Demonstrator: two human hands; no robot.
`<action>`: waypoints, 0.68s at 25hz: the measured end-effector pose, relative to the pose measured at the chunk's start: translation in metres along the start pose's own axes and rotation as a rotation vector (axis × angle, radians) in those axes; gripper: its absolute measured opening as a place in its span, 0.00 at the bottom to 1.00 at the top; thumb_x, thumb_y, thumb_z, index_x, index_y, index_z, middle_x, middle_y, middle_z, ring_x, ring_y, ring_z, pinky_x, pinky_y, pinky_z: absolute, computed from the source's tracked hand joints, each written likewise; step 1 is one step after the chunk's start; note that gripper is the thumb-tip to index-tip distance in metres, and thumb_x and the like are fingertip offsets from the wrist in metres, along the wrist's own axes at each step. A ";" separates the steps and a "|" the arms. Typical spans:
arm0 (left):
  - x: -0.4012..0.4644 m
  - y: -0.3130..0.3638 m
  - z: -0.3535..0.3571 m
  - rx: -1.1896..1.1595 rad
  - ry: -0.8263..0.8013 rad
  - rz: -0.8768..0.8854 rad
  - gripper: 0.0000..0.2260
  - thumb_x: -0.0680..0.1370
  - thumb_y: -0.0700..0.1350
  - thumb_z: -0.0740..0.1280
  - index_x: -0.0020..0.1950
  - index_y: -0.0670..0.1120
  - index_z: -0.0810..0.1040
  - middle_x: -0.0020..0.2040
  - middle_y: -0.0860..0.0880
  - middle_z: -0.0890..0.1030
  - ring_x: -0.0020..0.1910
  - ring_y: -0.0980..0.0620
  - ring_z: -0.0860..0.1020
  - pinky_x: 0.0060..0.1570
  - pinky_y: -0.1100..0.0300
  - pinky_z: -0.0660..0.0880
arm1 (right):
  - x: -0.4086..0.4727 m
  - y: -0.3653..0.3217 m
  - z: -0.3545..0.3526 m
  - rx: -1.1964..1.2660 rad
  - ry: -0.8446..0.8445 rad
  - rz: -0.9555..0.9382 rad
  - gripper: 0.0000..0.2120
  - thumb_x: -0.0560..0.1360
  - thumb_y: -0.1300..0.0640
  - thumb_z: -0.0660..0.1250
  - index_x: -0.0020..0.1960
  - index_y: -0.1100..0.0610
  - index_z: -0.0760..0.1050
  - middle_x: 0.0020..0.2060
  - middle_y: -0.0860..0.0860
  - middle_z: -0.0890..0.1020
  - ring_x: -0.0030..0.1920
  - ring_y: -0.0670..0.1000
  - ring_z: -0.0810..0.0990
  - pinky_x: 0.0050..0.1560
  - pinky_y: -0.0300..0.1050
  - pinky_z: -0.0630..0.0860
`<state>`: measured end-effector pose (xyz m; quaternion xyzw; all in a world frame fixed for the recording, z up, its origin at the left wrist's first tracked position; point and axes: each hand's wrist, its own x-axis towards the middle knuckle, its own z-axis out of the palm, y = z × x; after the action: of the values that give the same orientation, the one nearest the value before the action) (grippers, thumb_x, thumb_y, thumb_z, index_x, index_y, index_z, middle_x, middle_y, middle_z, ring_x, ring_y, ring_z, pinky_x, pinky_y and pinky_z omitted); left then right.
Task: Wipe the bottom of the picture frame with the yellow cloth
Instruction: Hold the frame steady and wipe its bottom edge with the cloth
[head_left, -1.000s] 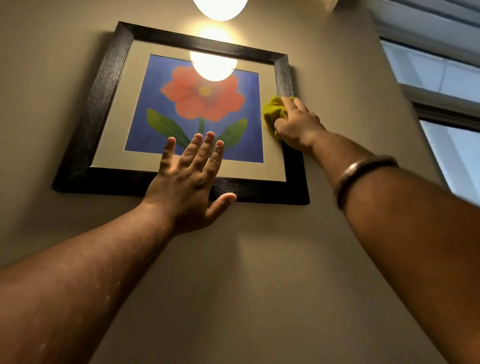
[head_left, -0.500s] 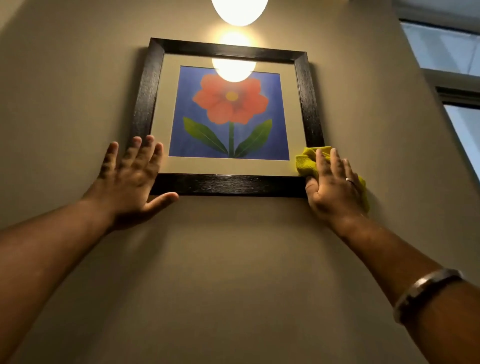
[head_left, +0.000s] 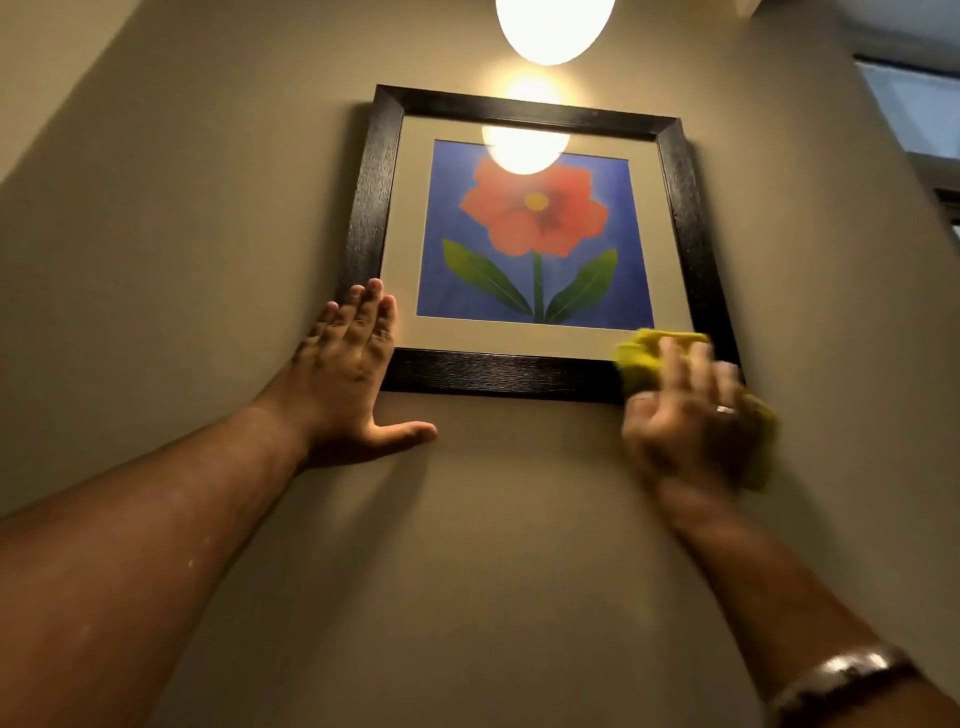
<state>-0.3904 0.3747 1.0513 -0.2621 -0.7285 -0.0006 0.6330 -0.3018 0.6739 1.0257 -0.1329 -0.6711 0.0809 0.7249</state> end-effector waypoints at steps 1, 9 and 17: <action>0.000 0.000 0.001 -0.007 0.017 0.003 0.58 0.62 0.80 0.48 0.77 0.41 0.35 0.78 0.41 0.35 0.78 0.44 0.36 0.77 0.48 0.39 | 0.006 0.008 -0.007 0.025 0.026 0.178 0.34 0.69 0.48 0.50 0.75 0.52 0.60 0.76 0.58 0.61 0.75 0.62 0.58 0.74 0.60 0.53; 0.000 -0.011 0.003 -0.023 0.050 0.101 0.62 0.59 0.83 0.47 0.77 0.40 0.38 0.79 0.40 0.38 0.78 0.43 0.38 0.78 0.47 0.41 | -0.008 -0.091 0.013 0.031 -0.189 -0.637 0.28 0.73 0.41 0.54 0.73 0.44 0.62 0.74 0.50 0.67 0.74 0.56 0.63 0.73 0.57 0.55; 0.000 -0.007 0.004 -0.004 0.032 0.084 0.63 0.58 0.84 0.46 0.77 0.41 0.37 0.78 0.41 0.36 0.77 0.43 0.36 0.77 0.47 0.40 | 0.011 -0.037 -0.005 0.063 -0.178 -0.190 0.31 0.71 0.48 0.56 0.74 0.47 0.60 0.77 0.56 0.59 0.75 0.61 0.57 0.76 0.56 0.48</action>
<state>-0.3972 0.3700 1.0524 -0.2938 -0.7066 0.0205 0.6435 -0.2977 0.6416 1.0472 -0.0381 -0.7393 0.0444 0.6709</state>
